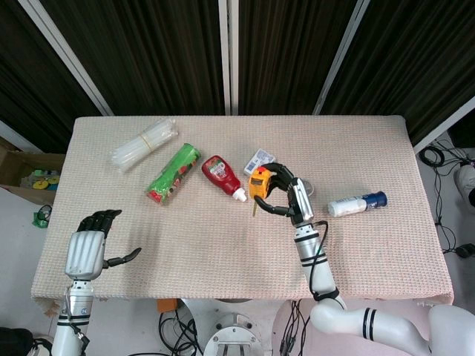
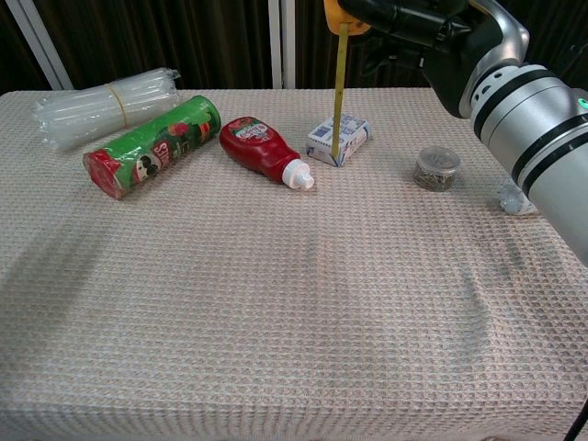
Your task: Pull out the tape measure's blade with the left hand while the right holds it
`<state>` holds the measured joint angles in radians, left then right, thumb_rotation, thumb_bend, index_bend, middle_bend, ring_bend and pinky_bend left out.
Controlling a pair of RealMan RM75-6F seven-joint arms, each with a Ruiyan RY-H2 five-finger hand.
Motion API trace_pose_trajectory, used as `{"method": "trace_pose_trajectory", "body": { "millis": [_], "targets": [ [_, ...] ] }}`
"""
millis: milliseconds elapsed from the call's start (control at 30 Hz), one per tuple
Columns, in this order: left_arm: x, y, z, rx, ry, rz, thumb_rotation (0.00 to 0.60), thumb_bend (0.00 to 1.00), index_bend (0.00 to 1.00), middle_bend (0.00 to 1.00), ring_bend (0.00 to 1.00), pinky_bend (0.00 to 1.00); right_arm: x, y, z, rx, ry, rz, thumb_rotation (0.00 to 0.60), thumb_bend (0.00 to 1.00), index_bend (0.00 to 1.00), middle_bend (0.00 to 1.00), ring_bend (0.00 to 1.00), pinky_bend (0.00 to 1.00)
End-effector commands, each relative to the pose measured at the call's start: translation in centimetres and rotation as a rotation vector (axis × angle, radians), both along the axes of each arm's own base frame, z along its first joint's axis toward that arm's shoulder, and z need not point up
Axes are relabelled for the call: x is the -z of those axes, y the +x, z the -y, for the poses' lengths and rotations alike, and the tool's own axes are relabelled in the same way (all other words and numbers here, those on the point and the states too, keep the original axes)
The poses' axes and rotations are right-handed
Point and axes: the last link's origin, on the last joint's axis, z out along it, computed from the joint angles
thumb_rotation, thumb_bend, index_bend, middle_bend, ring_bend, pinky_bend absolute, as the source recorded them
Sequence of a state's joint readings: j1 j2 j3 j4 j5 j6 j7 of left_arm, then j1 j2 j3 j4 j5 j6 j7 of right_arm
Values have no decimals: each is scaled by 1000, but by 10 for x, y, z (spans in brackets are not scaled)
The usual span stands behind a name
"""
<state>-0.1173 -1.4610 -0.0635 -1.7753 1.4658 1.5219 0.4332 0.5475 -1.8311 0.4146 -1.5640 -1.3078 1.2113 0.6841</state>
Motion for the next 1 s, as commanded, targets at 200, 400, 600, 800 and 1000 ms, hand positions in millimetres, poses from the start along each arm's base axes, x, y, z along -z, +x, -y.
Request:
{"method": "trace_pose_trajectory", "body": {
  "millis": [200, 400, 600, 800, 1000],
  "targets": [
    [-1, 0, 0, 7, 4, -3, 281, 7, 209, 223, 183, 249, 3, 0, -1, -5, 7, -9, 600, 436, 513, 474, 490, 644],
    [-3, 0, 0, 15, 23, 13, 278, 7, 210, 225, 183, 249, 11, -5, 0, 2, 10, -60, 600, 435, 513, 474, 490, 644],
    [-18, 18, -13, 102, 87, 54, 313, 7, 215, 246, 187, 252, 22, -11, 2, 7, 32, -81, 600, 435, 513, 474, 490, 644],
    [-48, 68, -52, 274, 157, 48, 318, 45, 228, 295, 251, 332, 30, -4, 3, -13, 44, -88, 600, 434, 513, 474, 490, 644],
    [-59, 121, -76, 419, 175, 103, 319, 147, 312, 347, 320, 443, 46, 1, 6, -14, 76, -116, 600, 432, 513, 474, 490, 644]
  ]
}}
